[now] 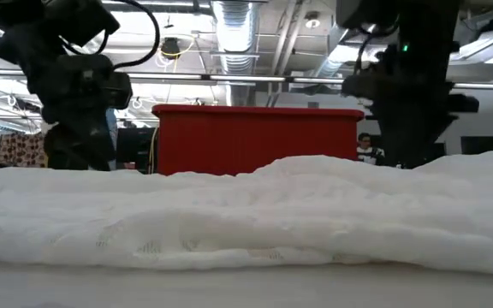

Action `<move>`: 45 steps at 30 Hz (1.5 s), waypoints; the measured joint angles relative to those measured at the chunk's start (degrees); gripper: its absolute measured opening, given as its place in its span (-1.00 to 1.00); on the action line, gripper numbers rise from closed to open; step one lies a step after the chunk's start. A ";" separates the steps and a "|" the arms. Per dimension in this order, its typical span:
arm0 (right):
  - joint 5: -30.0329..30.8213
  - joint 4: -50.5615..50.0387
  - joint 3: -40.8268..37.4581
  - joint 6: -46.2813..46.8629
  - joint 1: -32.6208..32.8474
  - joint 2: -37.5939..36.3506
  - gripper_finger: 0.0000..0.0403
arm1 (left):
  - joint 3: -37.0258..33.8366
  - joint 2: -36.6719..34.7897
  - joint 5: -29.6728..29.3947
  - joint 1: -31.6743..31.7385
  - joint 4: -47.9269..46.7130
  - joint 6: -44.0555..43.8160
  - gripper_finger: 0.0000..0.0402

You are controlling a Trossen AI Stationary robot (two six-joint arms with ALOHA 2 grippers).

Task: Fold laundry
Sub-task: Fold the white shirt

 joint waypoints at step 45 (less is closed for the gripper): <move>-3.10 5.00 -5.98 -3.87 -3.53 -0.04 -0.94 | 0.24 16.80 -6.03 0.87 6.53 5.71 -0.23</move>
